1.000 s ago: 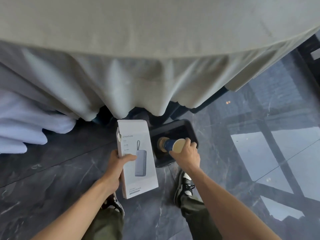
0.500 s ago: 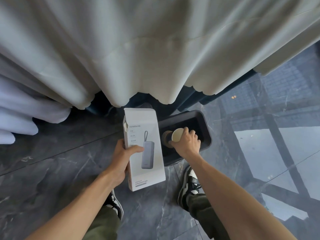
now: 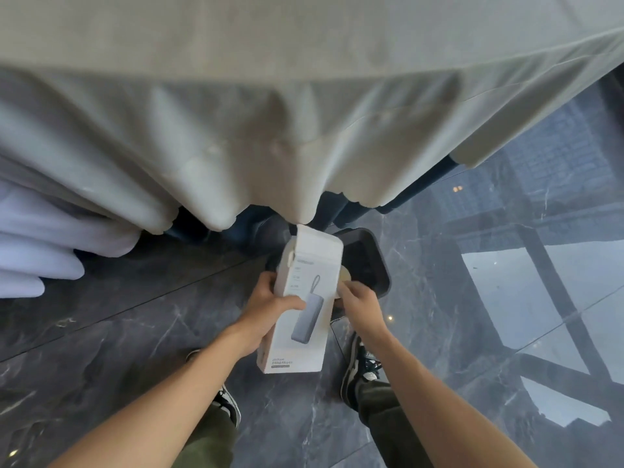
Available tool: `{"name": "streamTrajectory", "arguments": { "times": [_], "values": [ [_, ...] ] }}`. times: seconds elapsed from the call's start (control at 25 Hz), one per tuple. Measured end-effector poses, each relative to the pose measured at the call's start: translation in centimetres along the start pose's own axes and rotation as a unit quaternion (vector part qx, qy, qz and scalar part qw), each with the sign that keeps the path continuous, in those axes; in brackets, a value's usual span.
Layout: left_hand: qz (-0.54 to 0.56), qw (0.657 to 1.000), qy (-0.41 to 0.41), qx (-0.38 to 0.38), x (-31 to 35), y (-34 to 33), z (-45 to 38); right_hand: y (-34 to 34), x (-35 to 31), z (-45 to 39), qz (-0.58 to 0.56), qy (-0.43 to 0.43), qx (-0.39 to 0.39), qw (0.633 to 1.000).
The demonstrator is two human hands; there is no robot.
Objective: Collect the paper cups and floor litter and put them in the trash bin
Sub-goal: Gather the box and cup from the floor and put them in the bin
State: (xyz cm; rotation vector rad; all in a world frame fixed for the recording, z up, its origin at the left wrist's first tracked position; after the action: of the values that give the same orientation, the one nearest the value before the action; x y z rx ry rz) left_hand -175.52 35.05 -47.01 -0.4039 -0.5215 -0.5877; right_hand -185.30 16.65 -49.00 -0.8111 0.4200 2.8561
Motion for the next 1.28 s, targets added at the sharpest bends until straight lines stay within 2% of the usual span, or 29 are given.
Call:
{"name": "streamTrajectory", "arguments": {
  "times": [0.08, 0.16, 0.36, 0.56, 0.72, 0.96, 1.08, 1.28],
  "values": [
    [-0.036, 0.999, 0.005, -0.018, 1.8, -1.9, -0.3, 0.3, -0.1, 2.5, -0.146, -0.027, -0.072, 0.986],
    [-0.075, 0.997, 0.009, -0.024, 3.2, -3.1, -1.0, 0.9, 0.2, 4.0, -0.221, -0.039, -0.098, 0.970],
    [-0.163, 0.985, 0.008, -0.055, 5.1, -5.2, -4.4, 2.2, 1.1, 3.4, -0.273, -0.010, -0.069, 0.960],
    [-0.275, 0.961, 0.001, -0.031, 5.0, -6.0, -8.3, 2.3, 2.0, 1.6, -0.340, -0.059, -0.035, 0.938],
    [-0.346, 0.938, 0.029, -0.020, 4.4, -5.6, -9.4, 0.9, 2.1, 1.0, -0.331, -0.114, -0.014, 0.937],
    [-0.358, 0.931, 0.074, 0.005, 5.1, -3.9, -8.1, -0.2, 1.7, 1.7, -0.300, -0.174, -0.027, 0.938],
    [-0.326, 0.938, 0.120, -0.007, 4.7, -3.1, -6.7, -0.6, 1.2, 2.9, -0.275, -0.195, -0.024, 0.941],
    [-0.222, 0.957, 0.183, -0.039, 3.6, -2.8, -5.7, 0.4, 0.0, 3.3, -0.230, -0.175, -0.010, 0.957]
  ]
}}
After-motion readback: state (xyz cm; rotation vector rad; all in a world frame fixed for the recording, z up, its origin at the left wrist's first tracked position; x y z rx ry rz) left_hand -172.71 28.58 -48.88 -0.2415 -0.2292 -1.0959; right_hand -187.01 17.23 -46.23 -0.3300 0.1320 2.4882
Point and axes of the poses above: each hand's wrist, its own z-axis away from the middle knuckle, its own y-axis out of the back of the hand, x = y × z, the point moved 3 cm from there along -z, towards the middle knuckle, and after that the axes turned 10 degrees about -x, right-handed, at the moved point
